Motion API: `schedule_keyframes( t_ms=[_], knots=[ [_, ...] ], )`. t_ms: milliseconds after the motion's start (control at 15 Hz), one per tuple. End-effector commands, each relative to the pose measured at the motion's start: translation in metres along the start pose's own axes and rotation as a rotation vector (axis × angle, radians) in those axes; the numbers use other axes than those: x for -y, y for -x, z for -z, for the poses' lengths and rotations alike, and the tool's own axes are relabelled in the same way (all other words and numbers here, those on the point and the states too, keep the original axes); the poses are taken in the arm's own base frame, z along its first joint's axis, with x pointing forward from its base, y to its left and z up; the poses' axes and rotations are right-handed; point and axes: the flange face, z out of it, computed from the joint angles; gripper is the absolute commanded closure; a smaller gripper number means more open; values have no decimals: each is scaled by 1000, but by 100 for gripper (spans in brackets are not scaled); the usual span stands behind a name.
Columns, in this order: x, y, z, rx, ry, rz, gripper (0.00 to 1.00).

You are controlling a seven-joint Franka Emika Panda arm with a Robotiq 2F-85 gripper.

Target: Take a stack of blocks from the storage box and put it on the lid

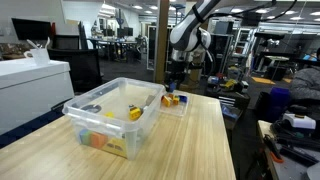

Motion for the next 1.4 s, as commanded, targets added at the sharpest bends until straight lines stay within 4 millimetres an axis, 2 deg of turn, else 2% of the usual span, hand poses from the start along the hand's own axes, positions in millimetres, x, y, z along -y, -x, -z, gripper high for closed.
schedule_keyframes(
  t_ms=[0, 600, 800, 867, 1000, 1067, 1133, 1200, 1333],
  knots=[
    [0, 0, 0, 1, 0, 0, 0],
    [0, 0, 0, 1, 0, 0, 0],
    [-1, -3, 10, -32, 17, -12, 0],
    [4, -5, 27, -76, 14, 4, 0],
    [12, -7, 44, -133, 20, 24, 0],
    [22, -8, 63, -171, 18, 37, 0],
    [26, -8, 71, -190, 18, 44, 0],
    [36, -6, 87, -216, 12, 62, 0],
    [53, -3, 106, -246, 1, 96, 0]
  ],
)
